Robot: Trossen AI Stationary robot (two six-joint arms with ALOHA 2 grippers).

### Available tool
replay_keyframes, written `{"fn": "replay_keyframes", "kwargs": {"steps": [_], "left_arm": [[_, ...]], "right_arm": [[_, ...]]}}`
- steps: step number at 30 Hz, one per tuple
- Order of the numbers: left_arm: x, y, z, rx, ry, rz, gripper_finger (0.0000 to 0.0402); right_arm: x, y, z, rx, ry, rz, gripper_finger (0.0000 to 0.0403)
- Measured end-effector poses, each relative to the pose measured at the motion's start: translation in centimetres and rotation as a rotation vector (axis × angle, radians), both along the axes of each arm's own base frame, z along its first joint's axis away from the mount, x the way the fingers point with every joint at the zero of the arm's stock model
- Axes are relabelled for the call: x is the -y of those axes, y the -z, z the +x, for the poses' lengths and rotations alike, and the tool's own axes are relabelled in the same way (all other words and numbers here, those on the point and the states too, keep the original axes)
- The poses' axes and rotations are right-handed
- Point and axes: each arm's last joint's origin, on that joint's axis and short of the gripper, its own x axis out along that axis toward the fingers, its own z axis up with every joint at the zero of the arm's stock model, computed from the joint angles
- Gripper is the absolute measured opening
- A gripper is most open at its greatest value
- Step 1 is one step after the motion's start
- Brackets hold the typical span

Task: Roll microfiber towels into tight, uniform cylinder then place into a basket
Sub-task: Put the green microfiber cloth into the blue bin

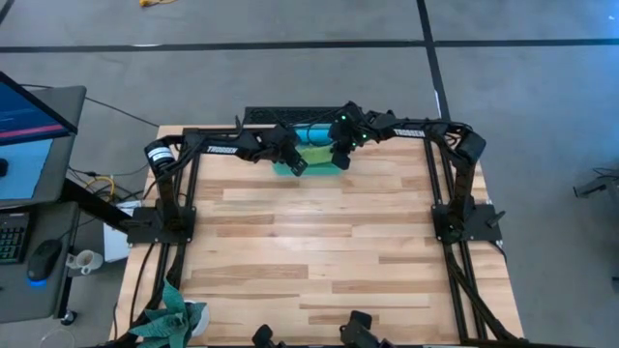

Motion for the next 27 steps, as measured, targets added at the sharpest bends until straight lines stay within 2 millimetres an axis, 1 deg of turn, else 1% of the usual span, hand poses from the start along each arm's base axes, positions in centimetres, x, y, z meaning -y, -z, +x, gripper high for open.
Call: {"fn": "replay_keyframes", "kwargs": {"steps": [4,10,12,15,21,24,27], "left_arm": [[0.0,0.0,-0.1,0.003,-0.016,-0.007,0.0066],[0.0,0.1,-0.1,0.003,-0.016,-0.012,0.0133],[-0.1,-0.3,-0.2,0.008,-0.010,-0.002,0.0147],[-0.1,-1.7,-0.3,0.045,-0.015,0.045,0.0157],[0.1,-5.3,-1.1,0.088,-0.037,0.178,0.0159],[0.4,-6.7,-1.5,0.105,-0.047,0.203,0.0159],[0.6,-7.6,-2.0,0.115,-0.049,0.211,0.0160]], "right_arm": [[0.0,0.1,-0.1,-0.010,0.006,-0.002,0.0025],[0.0,0.1,-0.2,-0.021,0.019,0.012,0.0026],[0.0,0.1,-0.2,-0.019,0.034,0.022,0.0031],[0.0,0.1,-0.2,-0.019,0.037,0.026,0.0036],[-0.1,0.1,-0.2,-0.016,0.056,0.040,0.0044],[-0.3,0.1,0.0,-0.016,0.051,0.040,0.0065],[-0.3,0.1,0.0,-0.015,0.056,0.045,0.0102]]}}
